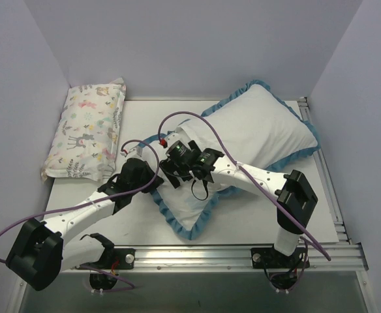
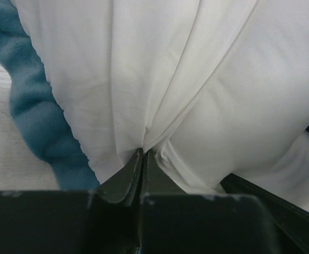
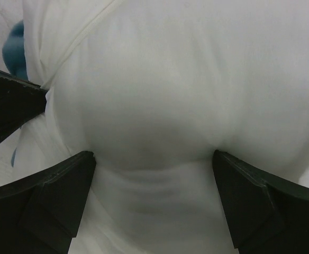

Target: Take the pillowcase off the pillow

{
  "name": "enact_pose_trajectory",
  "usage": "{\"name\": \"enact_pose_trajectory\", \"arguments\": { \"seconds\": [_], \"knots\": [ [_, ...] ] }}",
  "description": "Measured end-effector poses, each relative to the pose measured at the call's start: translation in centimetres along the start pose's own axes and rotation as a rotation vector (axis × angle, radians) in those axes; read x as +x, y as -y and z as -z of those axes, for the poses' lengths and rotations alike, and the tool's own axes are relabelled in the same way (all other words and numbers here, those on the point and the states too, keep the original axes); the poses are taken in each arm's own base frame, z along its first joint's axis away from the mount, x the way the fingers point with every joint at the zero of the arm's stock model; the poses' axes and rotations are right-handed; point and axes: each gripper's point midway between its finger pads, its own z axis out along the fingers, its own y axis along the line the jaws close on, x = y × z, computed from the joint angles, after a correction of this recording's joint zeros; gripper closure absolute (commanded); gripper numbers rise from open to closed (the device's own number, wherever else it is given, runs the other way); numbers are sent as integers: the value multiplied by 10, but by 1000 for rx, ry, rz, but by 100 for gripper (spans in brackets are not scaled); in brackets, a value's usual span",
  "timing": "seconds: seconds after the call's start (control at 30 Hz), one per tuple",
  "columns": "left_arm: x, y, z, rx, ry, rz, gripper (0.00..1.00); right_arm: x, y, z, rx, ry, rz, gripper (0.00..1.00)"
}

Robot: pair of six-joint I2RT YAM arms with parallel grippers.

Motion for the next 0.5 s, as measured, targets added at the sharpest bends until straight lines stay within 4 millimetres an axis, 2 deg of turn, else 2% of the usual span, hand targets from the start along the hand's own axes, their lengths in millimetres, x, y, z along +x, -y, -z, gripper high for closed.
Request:
{"name": "enact_pose_trajectory", "arguments": {
  "seconds": [0.1, 0.13, 0.2, 0.23, 0.27, 0.4, 0.5],
  "knots": [
    [0, 0, 1, 1, 1, 1, 100, -4, 1, -2, -12, -8, -20, 27],
    [0, 0, 1, 3, 3, 1, 100, -5, 3, -4, -22, -12, -38, 57],
    [-2, 2, 3, 11, 10, 1, 100, -6, 9, -11, -47, -30, -88, 77],
    [-3, 3, 4, 15, 13, 1, 100, -6, 12, -14, -64, -41, -120, 97],
    [-4, 4, 5, 19, 17, 1, 100, -8, 16, -18, -80, -50, -155, 100],
    [-9, 10, 7, 31, 26, -9, 100, -14, 22, -23, -134, -66, -269, 100],
    [-16, 18, 10, 37, 31, -31, 95, -18, 24, -23, -177, -70, -351, 100]
  ]
}}
